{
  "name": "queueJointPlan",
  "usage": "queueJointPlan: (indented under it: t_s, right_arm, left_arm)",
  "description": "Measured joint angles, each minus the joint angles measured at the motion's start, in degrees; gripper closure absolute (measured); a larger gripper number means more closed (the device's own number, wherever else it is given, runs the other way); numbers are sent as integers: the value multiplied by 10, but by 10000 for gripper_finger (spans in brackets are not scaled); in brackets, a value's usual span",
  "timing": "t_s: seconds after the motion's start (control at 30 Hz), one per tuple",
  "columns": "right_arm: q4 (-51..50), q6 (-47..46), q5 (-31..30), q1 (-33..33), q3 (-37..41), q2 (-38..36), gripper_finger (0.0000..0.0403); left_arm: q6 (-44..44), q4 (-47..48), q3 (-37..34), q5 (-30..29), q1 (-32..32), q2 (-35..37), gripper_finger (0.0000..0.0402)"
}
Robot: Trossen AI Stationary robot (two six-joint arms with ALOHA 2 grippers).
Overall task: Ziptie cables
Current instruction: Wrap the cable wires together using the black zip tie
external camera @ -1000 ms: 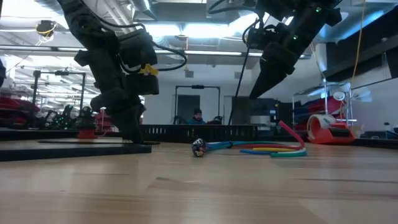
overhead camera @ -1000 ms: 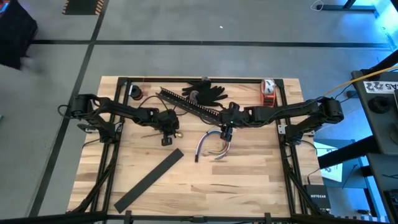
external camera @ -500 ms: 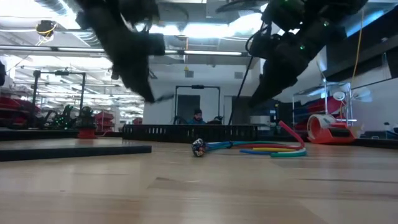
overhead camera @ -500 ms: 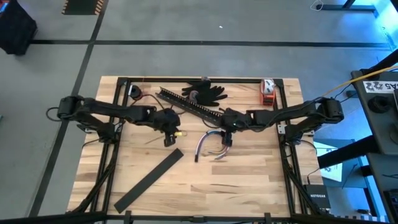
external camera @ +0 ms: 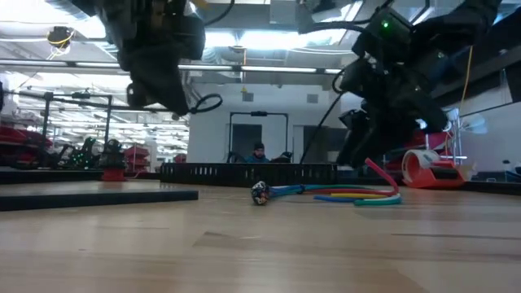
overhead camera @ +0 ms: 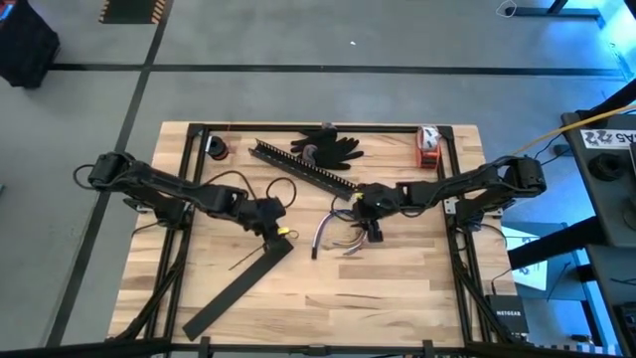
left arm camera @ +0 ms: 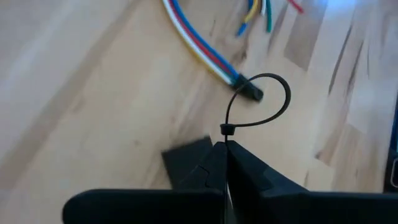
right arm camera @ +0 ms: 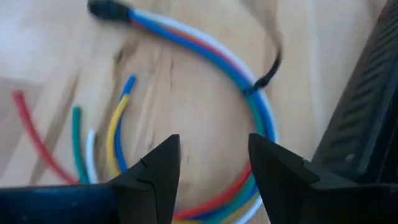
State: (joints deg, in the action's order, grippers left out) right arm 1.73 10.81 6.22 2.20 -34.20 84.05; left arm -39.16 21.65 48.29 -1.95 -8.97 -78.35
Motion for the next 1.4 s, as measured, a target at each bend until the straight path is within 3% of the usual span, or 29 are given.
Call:
queueJointPlan:
  t_s: [0.13, 0.27, 0.33, 0.47, 0.83, 1.0, 1.13, 1.3, 1.4]
  right_arm:
    - [16, 3, 82, -25, 0, 0, 221]
    - [95, 78, 87, -74, -1, 13, 221]
    - [149, 125, 63, -98, -1, 29, 221]
    - [206, 166, -57, -129, -34, 85, 221]
    - [-37, 190, -45, -107, -290, 293, 221]
    - [-129, 193, -2, -81, -355, 337, 224]
    - [-157, 164, 45, -59, -355, 338, 265]
    - [-175, 119, 63, -41, -355, 338, 376]
    - [-178, 89, 66, -39, -354, 329, 389]
  left_arm:
    - [-23, -4, 0, -2, -13, 0, 401]
    - [-11, -22, 0, -3, -15, 0, 401]
    - [3, -30, 0, -5, -15, -1, 401]
    - [40, -47, 0, -5, -15, -4, 401]
    - [79, -43, 0, 3, -36, -4, 401]
    - [73, -43, 0, 2, -45, -4, 401]
    - [56, -44, 0, -9, -53, -4, 401]
    - [46, -47, 0, -35, -57, -4, 401]
    - [45, -48, 0, -52, -57, -4, 401]
